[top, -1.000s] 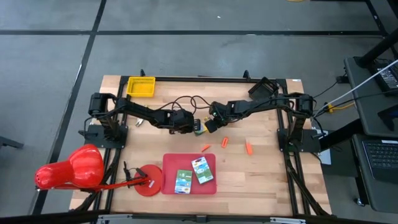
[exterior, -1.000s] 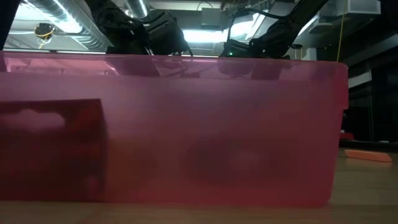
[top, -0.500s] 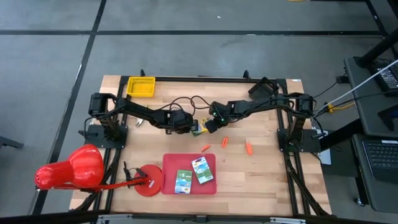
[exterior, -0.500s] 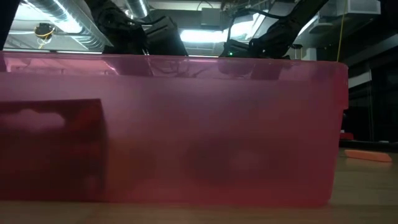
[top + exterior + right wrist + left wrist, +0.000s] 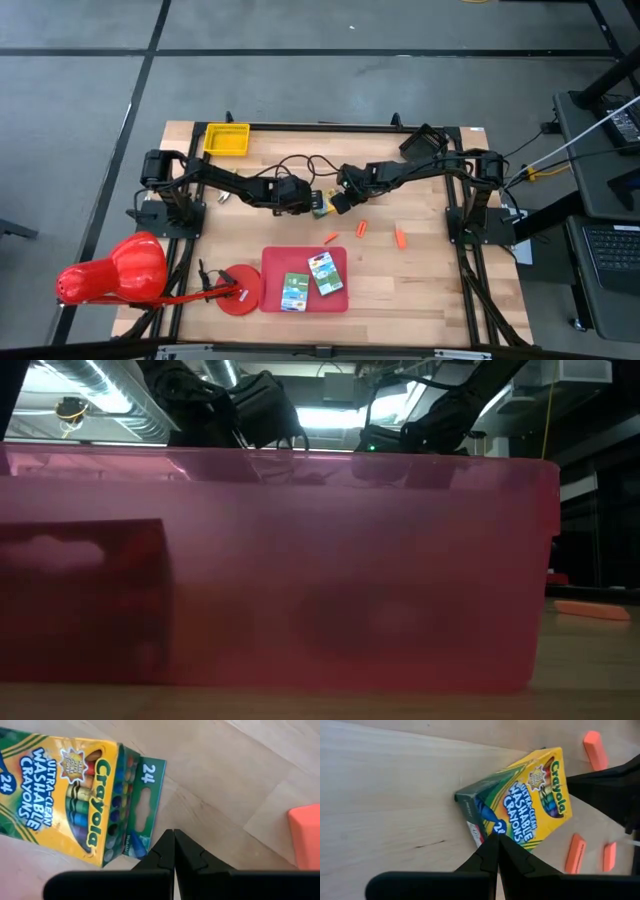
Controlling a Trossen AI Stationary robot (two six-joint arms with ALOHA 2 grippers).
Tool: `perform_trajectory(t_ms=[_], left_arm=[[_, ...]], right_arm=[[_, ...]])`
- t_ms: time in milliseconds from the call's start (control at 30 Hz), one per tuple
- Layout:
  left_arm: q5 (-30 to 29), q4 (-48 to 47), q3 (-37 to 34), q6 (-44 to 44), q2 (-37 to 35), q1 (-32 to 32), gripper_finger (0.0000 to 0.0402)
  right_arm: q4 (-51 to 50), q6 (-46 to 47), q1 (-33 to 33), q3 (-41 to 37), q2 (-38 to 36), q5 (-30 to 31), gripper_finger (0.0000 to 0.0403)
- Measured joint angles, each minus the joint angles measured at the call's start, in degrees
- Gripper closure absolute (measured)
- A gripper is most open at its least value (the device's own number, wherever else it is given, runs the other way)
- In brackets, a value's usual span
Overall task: Pick & Place School Supplies
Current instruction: Put the yellow crayon box into the pink bin
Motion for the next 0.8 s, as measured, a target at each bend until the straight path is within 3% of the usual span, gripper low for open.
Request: perform_trajectory(t_ms=[800], left_arm=[[1.4, 2.1, 0.1, 0.0, 2.9, 0.7, 0.0399]], right_arm=[[-1.6, -0.5, -0.8, 0.0, -0.8, -0.2, 0.0403]])
